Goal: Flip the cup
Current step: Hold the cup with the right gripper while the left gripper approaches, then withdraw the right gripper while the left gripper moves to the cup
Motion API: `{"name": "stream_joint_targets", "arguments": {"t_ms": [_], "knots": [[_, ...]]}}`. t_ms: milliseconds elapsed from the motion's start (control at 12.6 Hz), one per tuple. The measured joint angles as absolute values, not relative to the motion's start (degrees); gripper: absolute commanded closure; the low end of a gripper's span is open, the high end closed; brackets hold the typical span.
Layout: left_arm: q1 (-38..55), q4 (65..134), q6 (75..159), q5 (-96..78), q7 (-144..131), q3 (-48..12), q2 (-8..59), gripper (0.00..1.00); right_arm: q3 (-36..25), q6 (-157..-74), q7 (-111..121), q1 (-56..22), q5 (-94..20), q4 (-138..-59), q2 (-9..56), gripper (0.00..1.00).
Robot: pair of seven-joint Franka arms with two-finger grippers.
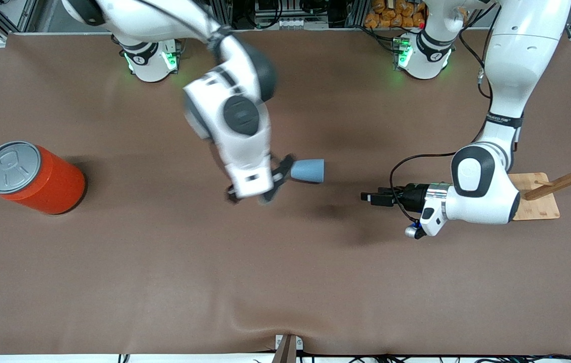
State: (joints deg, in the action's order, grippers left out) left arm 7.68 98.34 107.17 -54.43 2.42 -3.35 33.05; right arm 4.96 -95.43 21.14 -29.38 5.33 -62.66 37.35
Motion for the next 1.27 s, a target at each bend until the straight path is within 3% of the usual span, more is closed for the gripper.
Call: {"name": "stream_joint_targets", "arguments": {"t_ms": [318, 477, 953, 1271], "knots": [[7.92, 103.53, 107.19, -65.22, 10.82, -3.39, 33.12, 0.0, 19.12, -91.36, 21.11, -8.53, 5.34, -62.62, 33.57, 0.0], [8.14, 106.33, 107.35, -68.94, 14.36, -3.43, 33.11, 0.0, 22.84, -88.45, 20.49, -0.65, 5.32, -62.62, 31.68, 0.0], [8.18, 116.76, 107.49, -84.32, 34.54, -3.89, 33.1, 0.0, 21.4, -85.17, -19.42, 0.86, 5.38, -62.72, 25.85, 0.0], [8.79, 117.99, 107.66, -84.91, 36.43, -4.39, 33.1, 0.0, 14.23, -78.74, -19.99, 0.9, 4.87, -63.48, 17.95, 0.0]]}}
